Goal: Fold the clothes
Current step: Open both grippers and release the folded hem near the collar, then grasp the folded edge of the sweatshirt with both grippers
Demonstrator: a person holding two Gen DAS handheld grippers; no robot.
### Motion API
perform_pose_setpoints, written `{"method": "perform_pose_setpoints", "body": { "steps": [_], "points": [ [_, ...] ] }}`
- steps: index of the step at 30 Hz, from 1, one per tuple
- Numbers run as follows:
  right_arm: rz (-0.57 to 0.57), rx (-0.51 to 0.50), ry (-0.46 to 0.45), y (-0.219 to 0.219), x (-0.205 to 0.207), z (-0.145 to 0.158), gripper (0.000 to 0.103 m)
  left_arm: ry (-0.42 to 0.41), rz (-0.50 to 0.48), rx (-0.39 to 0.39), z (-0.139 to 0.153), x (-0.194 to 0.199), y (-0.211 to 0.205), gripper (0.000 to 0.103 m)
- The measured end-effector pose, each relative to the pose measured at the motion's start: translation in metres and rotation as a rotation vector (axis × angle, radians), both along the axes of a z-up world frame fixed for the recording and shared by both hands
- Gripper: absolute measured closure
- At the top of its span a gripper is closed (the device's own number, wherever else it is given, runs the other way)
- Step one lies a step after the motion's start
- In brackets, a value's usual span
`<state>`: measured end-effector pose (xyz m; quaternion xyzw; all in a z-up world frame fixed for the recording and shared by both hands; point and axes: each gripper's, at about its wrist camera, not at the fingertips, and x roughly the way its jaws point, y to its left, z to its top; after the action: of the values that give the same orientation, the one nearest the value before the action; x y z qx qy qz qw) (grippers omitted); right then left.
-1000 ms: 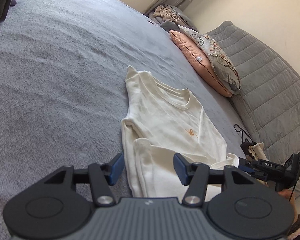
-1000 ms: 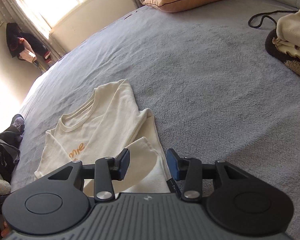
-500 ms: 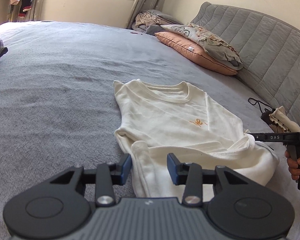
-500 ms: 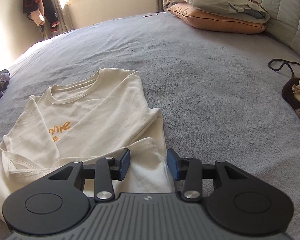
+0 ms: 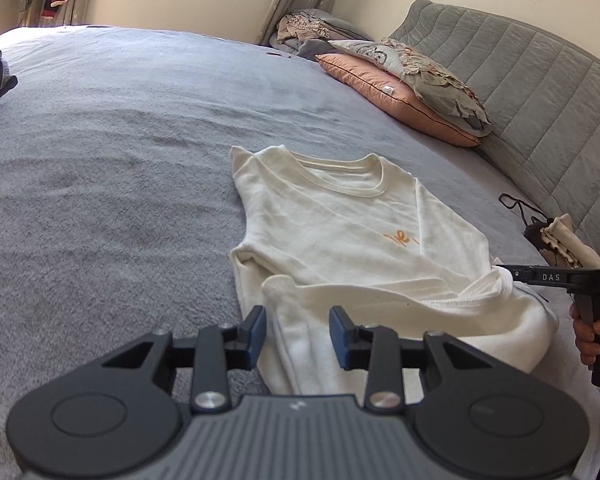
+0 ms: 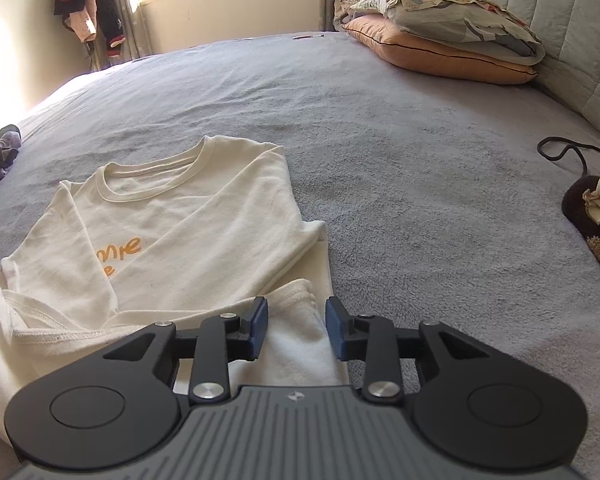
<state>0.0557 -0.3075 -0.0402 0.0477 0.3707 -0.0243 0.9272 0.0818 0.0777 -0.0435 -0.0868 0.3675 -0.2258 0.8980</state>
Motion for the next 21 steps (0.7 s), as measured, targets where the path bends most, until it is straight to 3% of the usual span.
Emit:
{"method": "perform_pose_setpoints", "body": {
  "steps": [5,7,8,9,15,21],
  "points": [
    [0.003,-0.018,-0.001,0.004,0.0,-0.003,0.068,-0.006,0.0,0.011,-0.002,-0.001,-0.005,0.069],
    [0.001,-0.02,0.0,0.005,0.0,-0.004,0.071,-0.011,0.0,0.017,-0.002,-0.001,-0.007,0.093],
    [0.001,-0.021,0.001,0.006,0.0,-0.004,0.078,-0.015,0.002,0.021,-0.001,-0.002,-0.008,0.096],
    [0.0,-0.022,0.002,0.007,0.0,-0.004,0.094,-0.023,0.009,0.024,0.0,-0.003,-0.008,0.096],
    [-0.057,-0.051,-0.074,0.005,-0.01,0.011,0.098,-0.114,0.095,-0.006,0.014,-0.018,0.003,0.096],
    [-0.157,0.002,-0.118,-0.013,-0.015,0.021,0.098,-0.167,0.166,-0.031,0.019,-0.028,0.009,0.096]
  ]
}}
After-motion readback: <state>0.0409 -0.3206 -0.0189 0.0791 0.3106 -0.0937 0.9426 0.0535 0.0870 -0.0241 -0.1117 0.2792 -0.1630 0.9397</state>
